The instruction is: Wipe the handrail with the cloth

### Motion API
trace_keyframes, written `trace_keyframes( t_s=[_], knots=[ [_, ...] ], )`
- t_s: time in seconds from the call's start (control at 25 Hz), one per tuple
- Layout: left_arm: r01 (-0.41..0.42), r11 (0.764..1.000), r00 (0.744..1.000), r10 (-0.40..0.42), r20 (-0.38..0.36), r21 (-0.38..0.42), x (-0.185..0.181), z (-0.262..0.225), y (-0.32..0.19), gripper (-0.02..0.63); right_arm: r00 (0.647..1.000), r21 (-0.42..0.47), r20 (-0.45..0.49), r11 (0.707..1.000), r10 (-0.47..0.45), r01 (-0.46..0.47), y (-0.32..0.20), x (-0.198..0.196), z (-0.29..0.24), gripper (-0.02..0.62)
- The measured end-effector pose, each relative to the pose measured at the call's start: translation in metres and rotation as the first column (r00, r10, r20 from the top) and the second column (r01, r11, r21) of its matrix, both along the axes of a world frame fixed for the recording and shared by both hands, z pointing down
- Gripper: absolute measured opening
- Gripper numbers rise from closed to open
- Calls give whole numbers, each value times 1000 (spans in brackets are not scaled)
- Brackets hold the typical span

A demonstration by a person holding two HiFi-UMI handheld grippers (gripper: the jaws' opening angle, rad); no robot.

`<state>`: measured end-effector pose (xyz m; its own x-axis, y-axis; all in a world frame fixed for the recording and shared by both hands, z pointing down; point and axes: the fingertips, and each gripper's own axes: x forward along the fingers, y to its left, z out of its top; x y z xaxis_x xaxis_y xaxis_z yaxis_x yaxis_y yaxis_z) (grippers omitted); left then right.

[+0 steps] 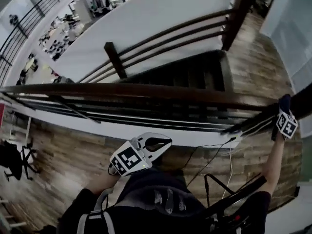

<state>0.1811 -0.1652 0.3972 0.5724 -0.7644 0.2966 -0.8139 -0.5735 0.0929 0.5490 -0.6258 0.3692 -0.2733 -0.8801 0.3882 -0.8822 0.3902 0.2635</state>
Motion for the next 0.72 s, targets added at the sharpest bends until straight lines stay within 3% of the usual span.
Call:
trace_keyframes(
  t_s=[0.12, 0.28, 0.52, 0.72],
  knots=[
    [113, 994, 993, -113, 41, 14, -25, -7, -18, 6, 999, 37, -29, 999, 14, -13, -19, -18, 13, 66],
    [223, 975, 973, -222, 56, -1, -39, -2, -12, 6, 997, 47, -14, 996, -70, 71, -17, -64, 21, 66],
    [316, 949, 944, -316, 92, 21, -53, -5, 21, 6, 976, 58, 38, 976, -214, 212, 28, -148, 25, 66],
    [379, 922, 916, -386, 107, 83, -118, -8, 75, 6, 965, 14, 65, 967, -255, 255, 95, -221, 30, 66]
  ],
)
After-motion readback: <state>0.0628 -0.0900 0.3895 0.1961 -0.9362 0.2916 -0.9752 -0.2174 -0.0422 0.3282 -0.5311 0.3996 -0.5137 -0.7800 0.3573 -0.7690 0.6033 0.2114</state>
